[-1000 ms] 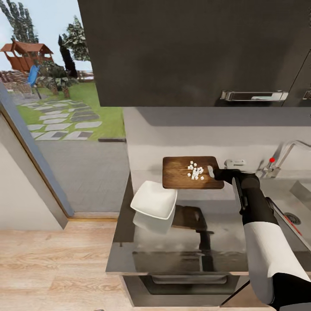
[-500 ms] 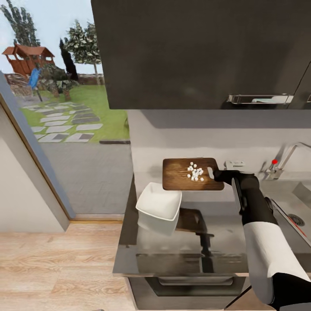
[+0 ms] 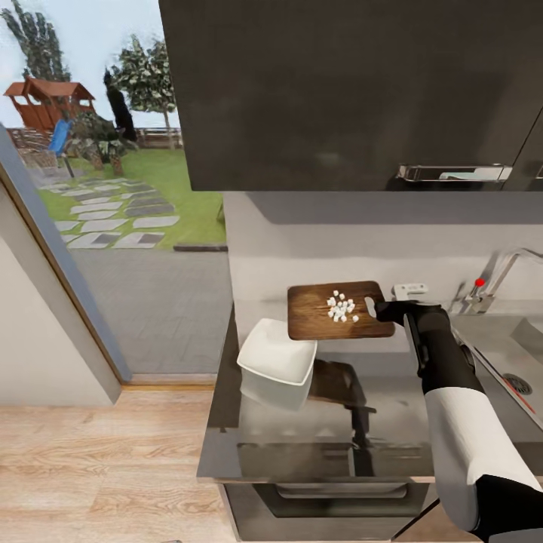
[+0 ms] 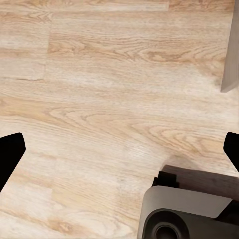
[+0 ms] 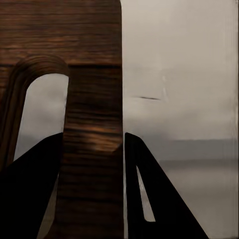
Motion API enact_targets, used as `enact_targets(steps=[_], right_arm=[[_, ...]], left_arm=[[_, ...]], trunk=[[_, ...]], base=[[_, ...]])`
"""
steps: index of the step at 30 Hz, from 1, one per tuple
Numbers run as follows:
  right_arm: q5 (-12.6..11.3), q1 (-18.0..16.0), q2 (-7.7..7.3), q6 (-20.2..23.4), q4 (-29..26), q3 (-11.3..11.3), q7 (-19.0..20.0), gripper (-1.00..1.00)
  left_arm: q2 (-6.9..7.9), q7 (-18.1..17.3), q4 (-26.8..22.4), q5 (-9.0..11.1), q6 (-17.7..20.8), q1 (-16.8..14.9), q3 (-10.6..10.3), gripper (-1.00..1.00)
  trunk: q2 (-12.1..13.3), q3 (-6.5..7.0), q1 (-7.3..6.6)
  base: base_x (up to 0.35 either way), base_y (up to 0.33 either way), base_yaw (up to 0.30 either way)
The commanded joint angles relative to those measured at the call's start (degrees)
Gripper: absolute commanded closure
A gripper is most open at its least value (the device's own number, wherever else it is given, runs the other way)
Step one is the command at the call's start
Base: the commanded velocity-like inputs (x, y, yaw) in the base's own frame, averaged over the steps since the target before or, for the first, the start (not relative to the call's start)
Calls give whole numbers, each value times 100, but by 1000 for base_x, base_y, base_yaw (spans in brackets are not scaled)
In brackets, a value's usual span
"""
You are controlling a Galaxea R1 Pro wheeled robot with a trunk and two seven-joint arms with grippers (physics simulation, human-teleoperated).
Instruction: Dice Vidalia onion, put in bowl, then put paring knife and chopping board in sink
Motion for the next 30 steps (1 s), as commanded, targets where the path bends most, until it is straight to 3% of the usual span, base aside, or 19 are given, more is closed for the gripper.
enact_targets(steps=[1, 3, 8, 14, 19, 24, 27, 30], right_arm=[[84, -4, 1, 23, -18, -6, 53, 100], [162, -4, 9, 23, -30, 54, 53, 100], [321, -7, -3, 50, -174, 598, 45, 100], [330, -8, 18, 671, -787, 744, 44, 100], [337, -5, 17, 960, -1144, 1153, 43, 100], [341, -8, 23, 1209, -1436, 1260, 38, 100], [351, -9, 25, 1310, -1485, 1476, 31, 100], [560, -9, 32, 1360, -1502, 1712, 27, 100]], left_arm=[[-6, 3, 26, 44, -38, -11, -48, -100], [-6, 5, 24, 44, -38, -11, -48, -100], [-6, 3, 22, 44, -38, -12, -48, -100], [-6, 6, 22, 44, -38, -13, -48, -100], [-6, 9, 22, 44, -42, -12, -48, -100], [-6, 9, 22, 44, -38, -12, -48, -100], [-6, 11, 22, 44, -40, -12, -48, -100], [-6, 11, 22, 44, -41, -12, -48, -100]], trunk=[[-13, -12, 4], [-13, -12, 4], [-13, -12, 4], [-13, -12, 4], [-13, -12, 4], [-13, -12, 4], [-13, -12, 4], [-13, -12, 4]], base=[[0, 0, 0], [0, 0, 0], [0, 0, 0], [0, 0, 0], [0, 0, 0], [0, 0, 0], [0, 0, 0], [0, 0, 0]])
